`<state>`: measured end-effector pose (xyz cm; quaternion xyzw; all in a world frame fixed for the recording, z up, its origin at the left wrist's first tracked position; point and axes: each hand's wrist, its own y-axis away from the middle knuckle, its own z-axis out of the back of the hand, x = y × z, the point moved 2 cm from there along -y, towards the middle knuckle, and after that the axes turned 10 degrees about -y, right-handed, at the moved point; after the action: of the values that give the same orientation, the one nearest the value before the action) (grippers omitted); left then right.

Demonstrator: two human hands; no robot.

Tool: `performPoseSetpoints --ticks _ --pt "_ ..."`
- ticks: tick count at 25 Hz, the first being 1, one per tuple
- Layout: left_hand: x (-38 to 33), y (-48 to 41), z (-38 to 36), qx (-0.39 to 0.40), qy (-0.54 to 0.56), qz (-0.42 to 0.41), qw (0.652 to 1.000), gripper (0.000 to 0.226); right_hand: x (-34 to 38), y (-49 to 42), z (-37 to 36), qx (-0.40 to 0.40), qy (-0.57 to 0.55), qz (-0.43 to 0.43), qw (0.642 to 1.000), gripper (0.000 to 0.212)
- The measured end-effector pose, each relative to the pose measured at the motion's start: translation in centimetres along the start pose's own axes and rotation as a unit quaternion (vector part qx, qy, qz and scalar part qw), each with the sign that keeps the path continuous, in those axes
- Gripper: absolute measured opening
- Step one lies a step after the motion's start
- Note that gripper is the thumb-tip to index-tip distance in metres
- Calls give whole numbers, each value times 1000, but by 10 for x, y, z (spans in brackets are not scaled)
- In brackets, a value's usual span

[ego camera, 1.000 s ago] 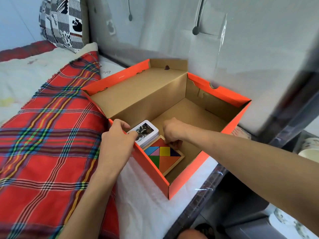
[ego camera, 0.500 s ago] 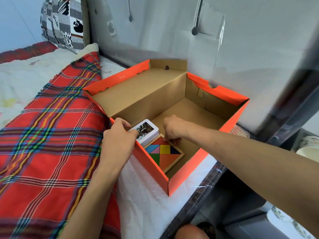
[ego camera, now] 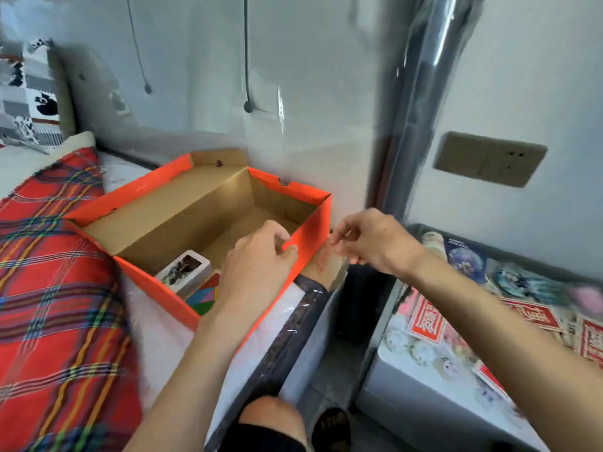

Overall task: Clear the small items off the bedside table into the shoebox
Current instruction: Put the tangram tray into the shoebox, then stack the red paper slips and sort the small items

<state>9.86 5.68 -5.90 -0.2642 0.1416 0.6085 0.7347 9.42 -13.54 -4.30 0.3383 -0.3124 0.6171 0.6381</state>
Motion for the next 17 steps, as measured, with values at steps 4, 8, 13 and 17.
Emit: performPoseSetpoints --ticks 4,8,13,17 --pt "-81 14 -100 124 14 -91 988 16 -118 87 72 -113 -75 -118 984 15" --pt "-137 28 -208 214 -86 -138 963 36 -227 140 114 -241 65 -218 944 25" --pt "-165 22 -286 202 -201 -174 943 61 -287 120 131 -200 197 -211 936 58" --pt "-170 15 -299 188 -221 -179 940 51 -292 81 128 -127 252 -206 937 77"
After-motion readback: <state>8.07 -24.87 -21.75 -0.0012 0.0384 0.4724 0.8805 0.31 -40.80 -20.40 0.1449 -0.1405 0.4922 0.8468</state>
